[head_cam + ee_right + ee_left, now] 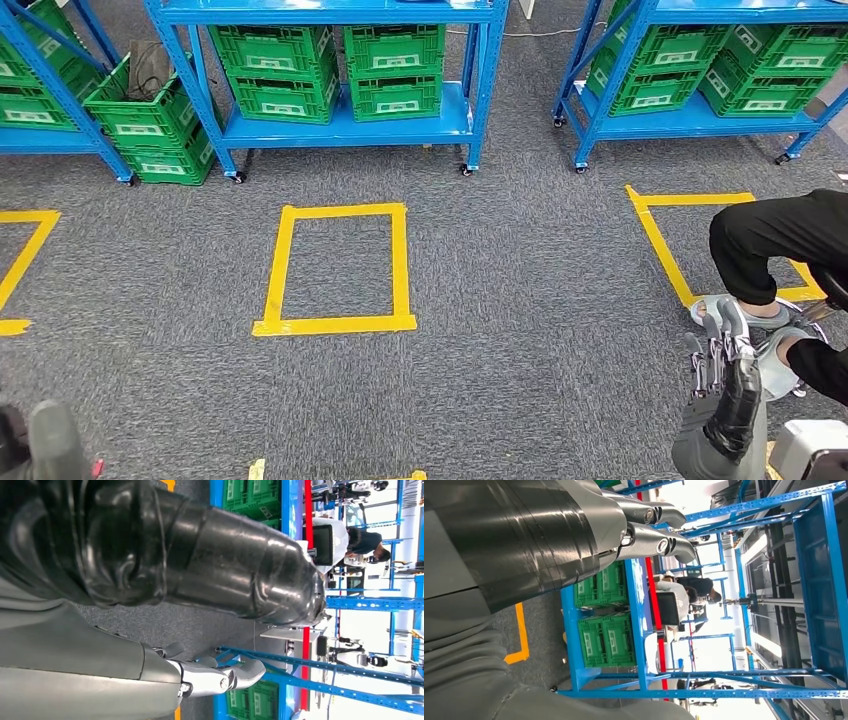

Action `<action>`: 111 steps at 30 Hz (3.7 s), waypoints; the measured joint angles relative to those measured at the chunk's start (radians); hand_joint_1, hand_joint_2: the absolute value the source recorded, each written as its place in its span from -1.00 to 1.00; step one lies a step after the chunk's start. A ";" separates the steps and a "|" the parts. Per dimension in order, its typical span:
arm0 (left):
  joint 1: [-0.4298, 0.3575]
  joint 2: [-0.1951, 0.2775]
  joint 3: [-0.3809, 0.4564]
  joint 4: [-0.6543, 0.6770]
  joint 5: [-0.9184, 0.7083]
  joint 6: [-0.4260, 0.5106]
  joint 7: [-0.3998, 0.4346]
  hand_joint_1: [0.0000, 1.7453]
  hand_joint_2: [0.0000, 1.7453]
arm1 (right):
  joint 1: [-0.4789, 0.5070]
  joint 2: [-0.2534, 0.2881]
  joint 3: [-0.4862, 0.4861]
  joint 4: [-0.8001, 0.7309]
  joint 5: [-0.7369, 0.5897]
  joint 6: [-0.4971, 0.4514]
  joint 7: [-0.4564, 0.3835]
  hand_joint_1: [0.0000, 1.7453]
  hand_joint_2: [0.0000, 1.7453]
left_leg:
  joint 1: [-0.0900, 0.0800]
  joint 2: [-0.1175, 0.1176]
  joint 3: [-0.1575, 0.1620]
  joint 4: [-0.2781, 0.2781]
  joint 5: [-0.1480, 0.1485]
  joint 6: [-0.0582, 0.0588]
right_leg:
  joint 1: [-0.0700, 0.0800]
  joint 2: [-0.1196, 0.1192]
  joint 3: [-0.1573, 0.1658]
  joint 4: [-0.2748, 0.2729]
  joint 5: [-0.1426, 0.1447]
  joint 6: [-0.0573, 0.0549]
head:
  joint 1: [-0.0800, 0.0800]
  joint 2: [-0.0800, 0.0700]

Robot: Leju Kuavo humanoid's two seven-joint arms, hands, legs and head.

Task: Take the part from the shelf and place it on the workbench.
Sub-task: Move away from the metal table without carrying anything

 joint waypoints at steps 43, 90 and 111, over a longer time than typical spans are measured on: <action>0.007 0.000 0.001 -0.005 -0.009 0.005 0.001 -1.00 -1.00 | -0.011 -0.005 0.016 0.012 0.003 0.000 0.010 -1.00 -1.00 | 0.006 0.029 -0.064 0.058 0.029 -0.024 | -0.004 -0.069 0.056 -0.010 -0.050 -0.016 | -0.031 0.000; 0.007 -0.001 0.002 -0.011 0.028 0.006 -0.010 -1.00 -1.00 | -0.015 -0.011 0.028 0.014 0.013 0.000 0.014 -1.00 -1.00 | -0.002 0.020 0.041 0.006 -0.056 0.005 | 0.014 -0.075 -0.056 0.045 -0.001 -0.017 | 0.029 0.000; 0.008 -0.001 0.002 -0.014 0.027 0.006 -0.011 -1.00 -1.00 | -0.019 -0.011 0.033 0.013 0.015 0.000 0.013 -1.00 -1.00 | 0.005 0.023 -0.015 -0.003 0.014 0.010 | 0.008 -0.072 0.040 0.071 -0.122 0.011 | -0.009 0.000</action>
